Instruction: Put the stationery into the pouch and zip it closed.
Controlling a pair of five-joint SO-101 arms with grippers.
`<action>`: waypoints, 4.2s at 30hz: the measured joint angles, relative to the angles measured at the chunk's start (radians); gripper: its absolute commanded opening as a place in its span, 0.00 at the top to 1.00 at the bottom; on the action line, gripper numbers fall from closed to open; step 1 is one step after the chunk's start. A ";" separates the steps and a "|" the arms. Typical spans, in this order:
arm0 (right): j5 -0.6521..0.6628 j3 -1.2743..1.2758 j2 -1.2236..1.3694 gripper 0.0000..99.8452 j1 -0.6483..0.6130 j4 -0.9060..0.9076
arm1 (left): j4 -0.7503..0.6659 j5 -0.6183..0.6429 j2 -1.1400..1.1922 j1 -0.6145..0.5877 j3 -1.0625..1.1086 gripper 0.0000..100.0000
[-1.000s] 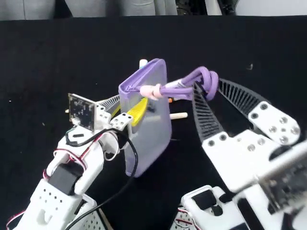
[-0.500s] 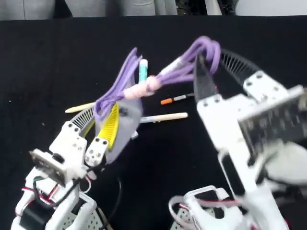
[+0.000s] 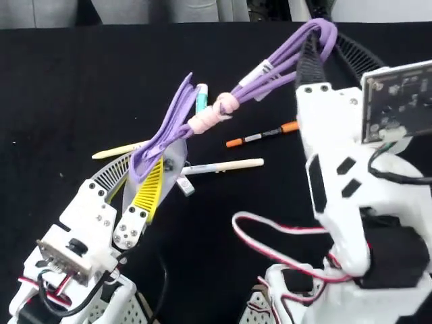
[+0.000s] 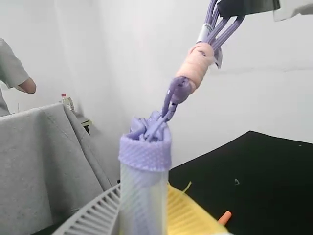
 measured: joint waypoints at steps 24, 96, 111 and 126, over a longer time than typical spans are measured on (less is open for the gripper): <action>-0.011 0.163 0.494 0.99 0.255 -0.546 | 0.160 -0.008 0.009 0.003 -0.233 0.97; 0.034 -1.063 0.443 0.99 0.227 0.611 | -0.083 0.287 -0.012 -0.519 0.094 0.73; 0.034 -0.922 0.445 0.99 -0.043 0.535 | -0.224 0.244 -0.012 -0.523 0.256 0.73; -0.060 -0.732 0.446 0.99 -0.091 0.420 | -0.420 -0.017 -0.002 -0.523 0.543 0.73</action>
